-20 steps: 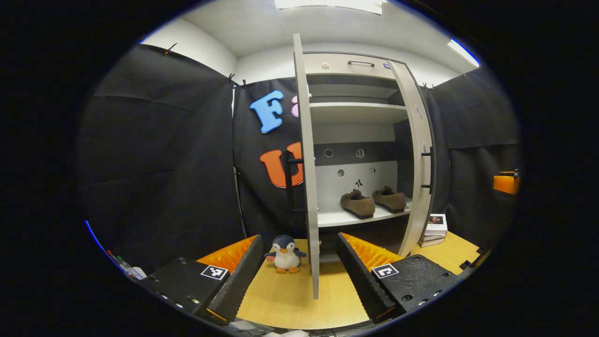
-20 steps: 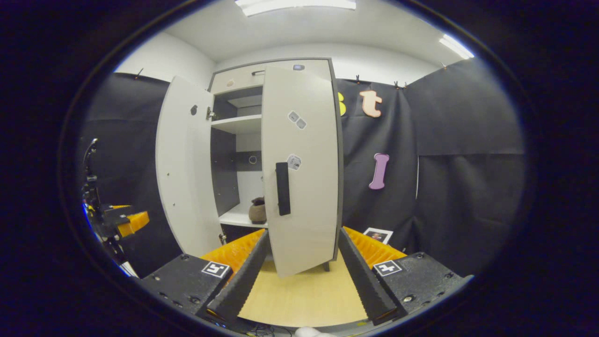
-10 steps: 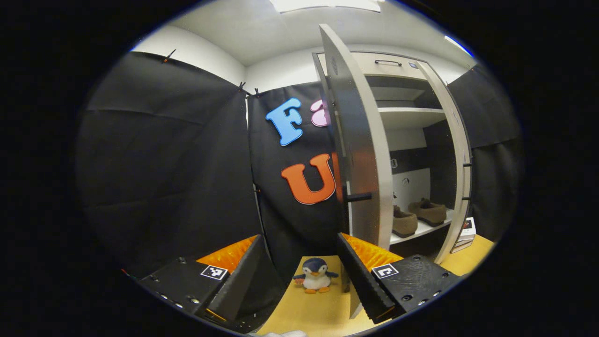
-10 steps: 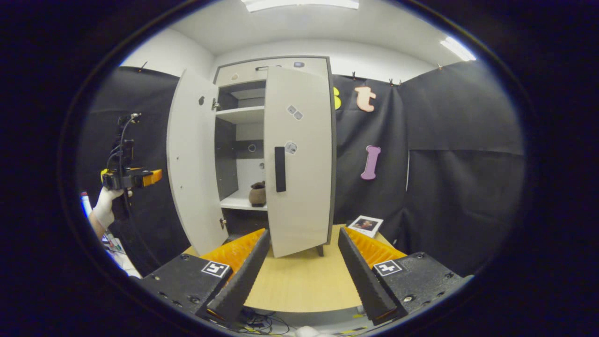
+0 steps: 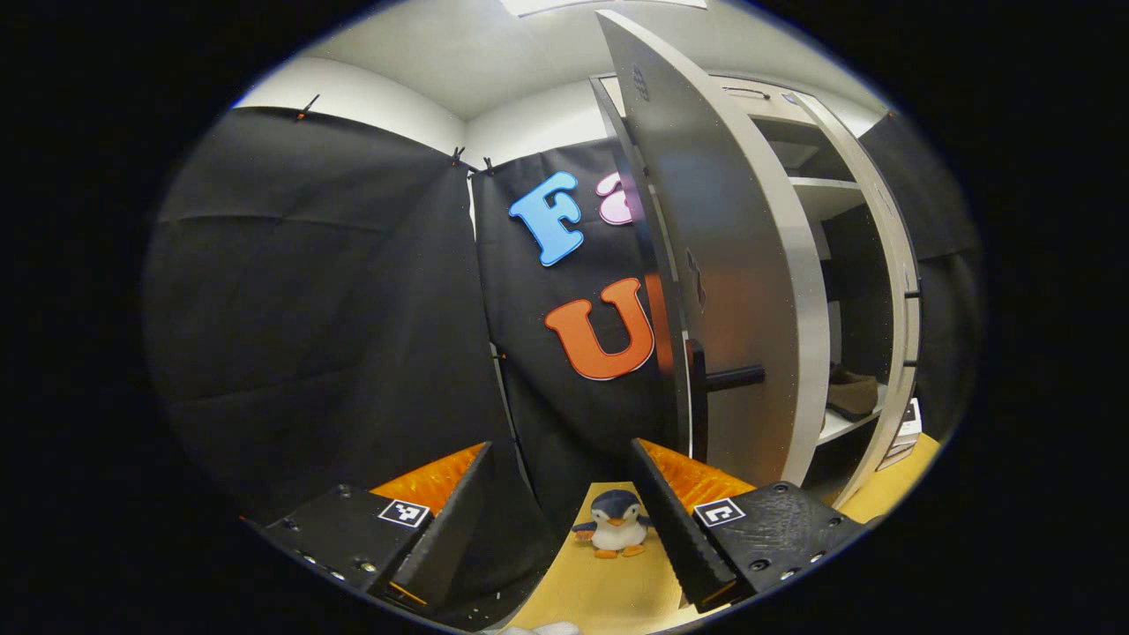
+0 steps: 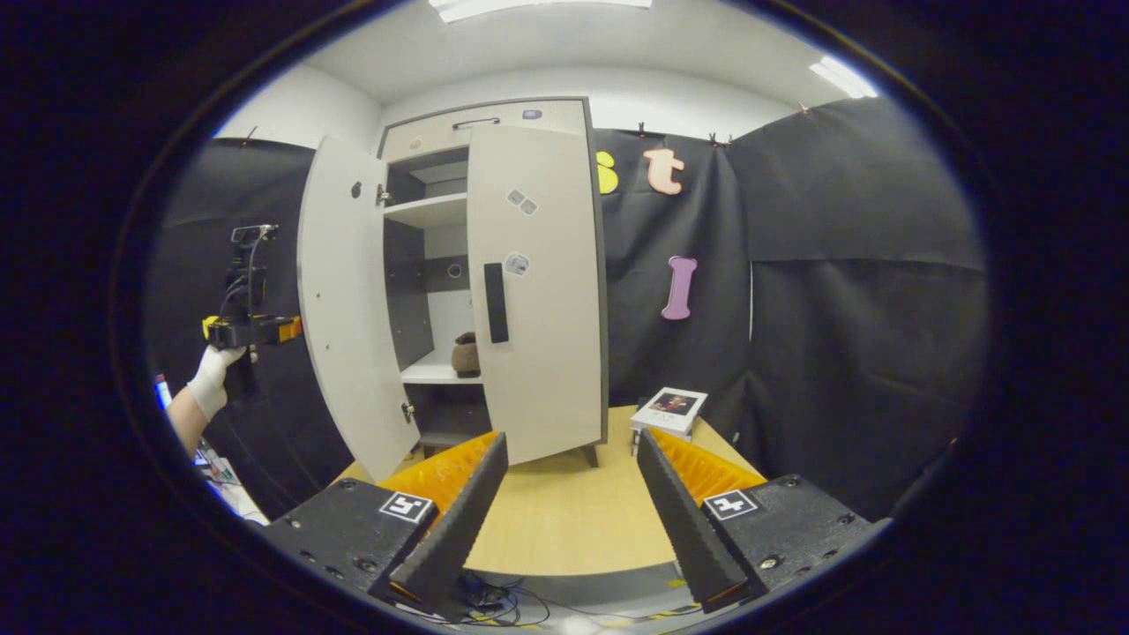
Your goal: Grab one shoe with the right hand and put it into the shoe cabinet, grab the other shoe with the left hand and put it into the shoe cabinet; then close the right door with the right hand and the left door with the left hand.
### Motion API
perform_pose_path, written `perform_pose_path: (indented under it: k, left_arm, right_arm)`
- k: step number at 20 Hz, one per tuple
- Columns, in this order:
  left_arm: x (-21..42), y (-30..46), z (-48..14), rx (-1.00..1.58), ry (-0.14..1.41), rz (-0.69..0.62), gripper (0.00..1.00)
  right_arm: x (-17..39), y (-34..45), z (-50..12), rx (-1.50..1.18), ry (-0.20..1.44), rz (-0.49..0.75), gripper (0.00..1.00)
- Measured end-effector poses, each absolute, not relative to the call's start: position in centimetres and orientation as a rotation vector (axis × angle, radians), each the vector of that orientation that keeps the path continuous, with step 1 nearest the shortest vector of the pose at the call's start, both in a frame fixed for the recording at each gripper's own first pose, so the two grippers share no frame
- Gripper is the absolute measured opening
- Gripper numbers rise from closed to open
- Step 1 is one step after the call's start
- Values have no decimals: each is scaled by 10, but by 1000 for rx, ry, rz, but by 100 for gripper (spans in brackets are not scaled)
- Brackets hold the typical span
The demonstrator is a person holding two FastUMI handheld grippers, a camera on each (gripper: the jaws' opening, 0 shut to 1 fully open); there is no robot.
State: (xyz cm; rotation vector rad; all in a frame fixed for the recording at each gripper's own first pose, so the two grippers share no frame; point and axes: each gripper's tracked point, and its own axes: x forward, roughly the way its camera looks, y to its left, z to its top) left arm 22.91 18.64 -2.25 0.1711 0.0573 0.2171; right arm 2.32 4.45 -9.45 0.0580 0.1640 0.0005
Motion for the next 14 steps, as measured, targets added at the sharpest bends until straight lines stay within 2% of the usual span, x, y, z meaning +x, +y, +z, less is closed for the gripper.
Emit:
perform_pose_path:
  k: [3,6,7,8,10,11,14]
  left_arm:
    - [228,182,-23,190,58,232,91]
    - [225,177,-23,199,64,249,84]
    - [225,176,-24,184,67,242,87]
    - [223,172,-25,166,75,231,84]
    - [221,160,-25,151,76,206,87]
    - [222,156,-24,156,74,200,84]
    - [222,140,-25,153,72,175,87]
  right_arm:
    - [27,47,-92,42,163,21,97]
    - [27,53,-88,39,157,49,97]
    - [26,54,-88,37,155,52,96]
    - [24,53,-87,36,155,54,96]
    - [21,49,-87,32,155,50,96]
    - [20,45,-86,30,154,43,96]
    - [21,38,-86,41,160,31,97]
